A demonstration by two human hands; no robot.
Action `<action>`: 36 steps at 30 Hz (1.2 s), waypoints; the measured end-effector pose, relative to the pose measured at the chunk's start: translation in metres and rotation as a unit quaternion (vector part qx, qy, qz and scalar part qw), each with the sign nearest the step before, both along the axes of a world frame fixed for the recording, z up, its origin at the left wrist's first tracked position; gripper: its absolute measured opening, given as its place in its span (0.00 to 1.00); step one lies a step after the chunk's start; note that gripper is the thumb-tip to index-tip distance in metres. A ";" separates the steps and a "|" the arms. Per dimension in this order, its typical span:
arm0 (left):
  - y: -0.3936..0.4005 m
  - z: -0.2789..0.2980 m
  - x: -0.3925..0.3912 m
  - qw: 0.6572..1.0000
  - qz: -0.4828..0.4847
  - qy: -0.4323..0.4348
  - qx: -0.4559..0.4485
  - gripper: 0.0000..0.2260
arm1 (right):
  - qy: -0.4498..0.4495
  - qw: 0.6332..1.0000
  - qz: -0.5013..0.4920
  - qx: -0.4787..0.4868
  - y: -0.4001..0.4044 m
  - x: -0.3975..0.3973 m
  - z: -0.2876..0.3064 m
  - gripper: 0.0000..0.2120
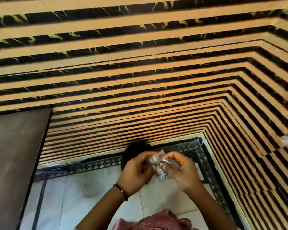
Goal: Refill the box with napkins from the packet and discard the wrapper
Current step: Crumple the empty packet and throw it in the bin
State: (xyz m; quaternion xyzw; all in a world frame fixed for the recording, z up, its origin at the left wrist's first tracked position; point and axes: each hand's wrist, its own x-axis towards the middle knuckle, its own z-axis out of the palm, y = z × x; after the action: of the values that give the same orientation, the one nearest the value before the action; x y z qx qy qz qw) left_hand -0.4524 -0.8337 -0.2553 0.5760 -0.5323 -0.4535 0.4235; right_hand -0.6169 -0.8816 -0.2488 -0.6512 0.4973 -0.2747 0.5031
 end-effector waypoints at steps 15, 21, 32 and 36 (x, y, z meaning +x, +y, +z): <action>-0.032 -0.030 -0.029 0.978 0.178 -0.063 0.094 0.16 | 0.044 0.979 0.191 0.049 -0.079 -0.007 -0.038 0.16; -0.043 -0.062 0.007 0.970 0.162 -0.012 0.180 0.27 | 0.057 0.979 0.166 0.106 -0.098 0.027 -0.064 0.16; -0.095 -0.190 0.115 0.914 0.265 0.014 0.308 0.26 | 0.348 0.904 0.248 0.006 -0.176 0.089 -0.153 0.11; -0.113 -0.252 0.138 0.901 0.274 -0.023 0.337 0.20 | 0.399 0.871 0.282 -0.043 -0.206 0.122 -0.209 0.04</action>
State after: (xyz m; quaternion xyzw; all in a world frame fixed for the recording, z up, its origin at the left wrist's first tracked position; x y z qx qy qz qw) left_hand -0.3141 -0.9468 -0.5073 0.8174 -0.1788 -0.4586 0.2994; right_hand -0.4953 -1.0872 -0.4573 -0.8389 0.4384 0.1412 0.2900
